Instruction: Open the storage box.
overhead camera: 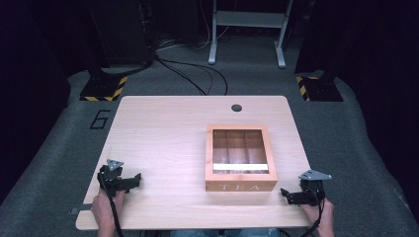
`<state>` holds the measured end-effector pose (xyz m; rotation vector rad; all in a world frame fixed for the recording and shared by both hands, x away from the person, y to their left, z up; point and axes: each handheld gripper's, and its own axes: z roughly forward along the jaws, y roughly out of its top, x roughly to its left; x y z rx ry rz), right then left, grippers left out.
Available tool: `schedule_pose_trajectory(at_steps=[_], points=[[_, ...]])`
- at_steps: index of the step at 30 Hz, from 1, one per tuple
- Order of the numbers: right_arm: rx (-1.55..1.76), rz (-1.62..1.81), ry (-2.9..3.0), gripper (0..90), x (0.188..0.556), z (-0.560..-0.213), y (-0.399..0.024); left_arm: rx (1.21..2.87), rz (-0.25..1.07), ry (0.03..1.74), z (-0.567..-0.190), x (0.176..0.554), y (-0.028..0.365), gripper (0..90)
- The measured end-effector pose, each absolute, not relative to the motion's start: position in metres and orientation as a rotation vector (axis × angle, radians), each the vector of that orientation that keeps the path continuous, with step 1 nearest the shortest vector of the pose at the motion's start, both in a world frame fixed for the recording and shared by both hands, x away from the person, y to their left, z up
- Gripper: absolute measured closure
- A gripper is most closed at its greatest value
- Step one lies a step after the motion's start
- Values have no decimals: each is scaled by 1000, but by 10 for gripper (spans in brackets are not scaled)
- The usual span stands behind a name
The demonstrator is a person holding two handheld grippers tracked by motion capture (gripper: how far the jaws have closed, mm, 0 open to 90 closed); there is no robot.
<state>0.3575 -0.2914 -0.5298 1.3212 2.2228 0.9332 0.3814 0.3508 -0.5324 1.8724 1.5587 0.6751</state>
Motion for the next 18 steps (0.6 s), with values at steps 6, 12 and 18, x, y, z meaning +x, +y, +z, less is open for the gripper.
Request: schedule_pose_trajectory(at_steps=[6, 12, 18], points=[[1322, 933, 2221, 0, 358, -530, -291, 1877, 674, 1559, -532, 383, 351, 2], [1324, 932, 2221, 0, 358, -530, -291, 1878, 674, 1562, -532, 382, 351, 4], [1332, 919, 2218, 0, 358, -529, -291, 1878, 672, 1561, -532, 382, 351, 4]])
